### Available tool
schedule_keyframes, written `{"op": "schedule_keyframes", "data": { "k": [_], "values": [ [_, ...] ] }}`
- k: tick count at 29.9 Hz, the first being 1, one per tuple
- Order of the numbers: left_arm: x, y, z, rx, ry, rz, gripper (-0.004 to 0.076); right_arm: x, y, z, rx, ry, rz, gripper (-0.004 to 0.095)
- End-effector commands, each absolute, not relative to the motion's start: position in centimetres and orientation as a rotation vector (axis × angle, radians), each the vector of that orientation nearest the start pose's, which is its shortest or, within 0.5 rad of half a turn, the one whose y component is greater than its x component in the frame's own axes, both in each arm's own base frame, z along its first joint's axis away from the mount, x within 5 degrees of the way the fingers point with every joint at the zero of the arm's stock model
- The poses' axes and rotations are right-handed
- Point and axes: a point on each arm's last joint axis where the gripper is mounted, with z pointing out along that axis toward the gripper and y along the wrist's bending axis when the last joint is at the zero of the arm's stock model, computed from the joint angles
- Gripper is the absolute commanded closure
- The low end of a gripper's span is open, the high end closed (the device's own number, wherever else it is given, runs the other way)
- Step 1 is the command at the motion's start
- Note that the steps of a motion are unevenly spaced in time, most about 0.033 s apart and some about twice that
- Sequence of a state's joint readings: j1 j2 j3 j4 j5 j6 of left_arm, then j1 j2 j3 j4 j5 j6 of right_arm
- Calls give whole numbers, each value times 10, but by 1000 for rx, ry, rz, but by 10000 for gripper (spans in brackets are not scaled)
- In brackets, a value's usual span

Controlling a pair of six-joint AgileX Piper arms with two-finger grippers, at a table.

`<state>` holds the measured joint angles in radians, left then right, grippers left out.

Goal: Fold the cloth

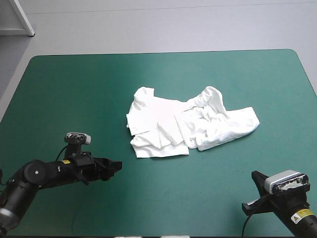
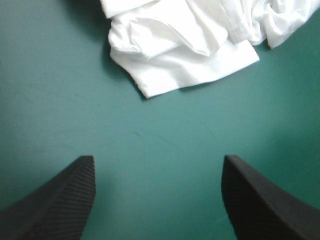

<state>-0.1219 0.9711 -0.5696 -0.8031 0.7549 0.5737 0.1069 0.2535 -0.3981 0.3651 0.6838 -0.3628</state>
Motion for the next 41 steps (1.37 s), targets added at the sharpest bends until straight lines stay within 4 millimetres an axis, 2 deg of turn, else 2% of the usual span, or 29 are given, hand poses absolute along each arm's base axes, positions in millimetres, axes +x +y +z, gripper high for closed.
{"op": "schedule_keyframes", "data": {
  "k": [1,6,10,17,21,25,28,34,36,39,41],
  "values": [
    [188,-71,269,291,2336,-765,199,56,26,289,-299,1876,245,926],
    [217,-77,261,406,2305,-742,199,56,26,289,-299,1876,245,926],
    [233,-85,245,525,2329,-706,199,56,26,289,-299,1876,245,926],
    [246,-118,222,683,2316,-583,199,56,26,288,-299,1878,245,926],
    [256,-127,215,701,2281,-475,199,56,26,288,-299,1878,245,926],
    [263,-132,210,721,2284,-460,204,56,26,288,-299,1878,245,926],
    [267,-133,203,720,2309,-460,284,56,26,288,-299,1877,245,926],
    [271,-136,188,675,2371,-500,579,57,25,289,-299,1869,233,925],
    [270,-137,186,685,2381,-517,708,58,25,290,-276,1860,240,925],
    [268,-138,187,696,2383,-530,705,67,25,291,-220,1879,265,881],
    [268,-137,188,707,2378,-524,705,77,25,292,-218,1913,254,783]
  ]
}}
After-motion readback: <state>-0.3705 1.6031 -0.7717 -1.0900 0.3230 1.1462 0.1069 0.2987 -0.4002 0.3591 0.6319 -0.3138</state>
